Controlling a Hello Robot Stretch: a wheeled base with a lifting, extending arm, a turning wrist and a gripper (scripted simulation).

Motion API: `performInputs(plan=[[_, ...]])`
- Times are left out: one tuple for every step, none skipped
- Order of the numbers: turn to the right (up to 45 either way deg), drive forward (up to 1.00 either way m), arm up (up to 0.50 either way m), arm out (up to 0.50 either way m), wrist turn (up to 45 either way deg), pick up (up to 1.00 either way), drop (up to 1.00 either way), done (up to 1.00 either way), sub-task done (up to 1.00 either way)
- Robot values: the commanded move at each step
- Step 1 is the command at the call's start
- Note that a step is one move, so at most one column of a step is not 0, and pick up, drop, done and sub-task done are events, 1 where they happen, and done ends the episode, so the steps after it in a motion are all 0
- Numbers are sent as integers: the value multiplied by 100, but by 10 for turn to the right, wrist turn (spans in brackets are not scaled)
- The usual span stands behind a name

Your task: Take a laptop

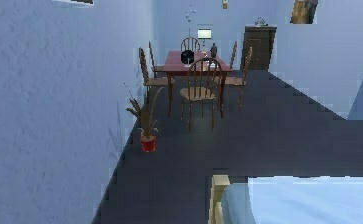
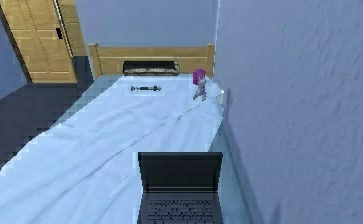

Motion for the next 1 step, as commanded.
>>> performInputs(plan=[[0,0,0,0,0,100,0,0,0]])
